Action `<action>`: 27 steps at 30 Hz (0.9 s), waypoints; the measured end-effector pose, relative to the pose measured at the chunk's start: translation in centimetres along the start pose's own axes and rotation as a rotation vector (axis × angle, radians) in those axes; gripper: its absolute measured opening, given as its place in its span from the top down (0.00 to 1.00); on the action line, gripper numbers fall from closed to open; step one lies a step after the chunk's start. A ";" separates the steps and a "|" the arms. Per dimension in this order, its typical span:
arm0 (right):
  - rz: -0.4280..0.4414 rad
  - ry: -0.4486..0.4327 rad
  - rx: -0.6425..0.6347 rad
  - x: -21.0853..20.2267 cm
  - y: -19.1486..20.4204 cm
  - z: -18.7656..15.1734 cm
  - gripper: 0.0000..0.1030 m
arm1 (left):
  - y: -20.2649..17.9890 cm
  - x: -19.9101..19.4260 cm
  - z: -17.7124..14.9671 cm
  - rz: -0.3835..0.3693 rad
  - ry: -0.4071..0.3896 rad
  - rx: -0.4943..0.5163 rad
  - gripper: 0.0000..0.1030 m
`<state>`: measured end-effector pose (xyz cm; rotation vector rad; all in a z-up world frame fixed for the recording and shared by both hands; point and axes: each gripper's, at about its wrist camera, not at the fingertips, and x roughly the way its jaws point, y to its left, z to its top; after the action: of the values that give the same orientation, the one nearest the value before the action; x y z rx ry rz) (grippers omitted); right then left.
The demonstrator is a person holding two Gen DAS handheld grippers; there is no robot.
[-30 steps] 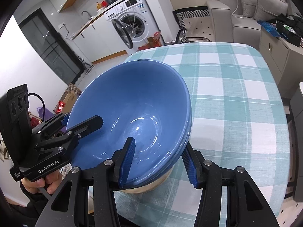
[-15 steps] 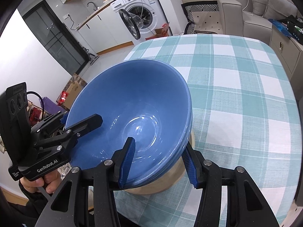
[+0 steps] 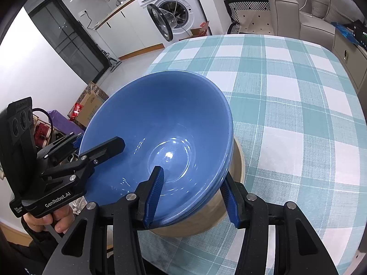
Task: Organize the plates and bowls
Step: 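Set the nested blue bowls down onto the beige plate stack with both grippers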
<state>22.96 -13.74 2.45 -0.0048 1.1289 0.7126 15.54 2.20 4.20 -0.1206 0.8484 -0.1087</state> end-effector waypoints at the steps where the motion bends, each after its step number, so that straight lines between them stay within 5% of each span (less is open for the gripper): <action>1: -0.001 0.000 0.001 0.1 0.0 0.0 0.51 | 0.0 0.1 -0.1 -0.001 0.001 0.000 0.53; 27: -0.007 0.003 -0.016 0.2 0.2 -0.2 0.51 | 0.5 0.6 -1.2 -0.002 0.019 -0.015 0.53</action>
<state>22.77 -13.52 2.27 -0.0234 1.1258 0.7153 15.10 2.57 2.89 -0.1349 0.8679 -0.1049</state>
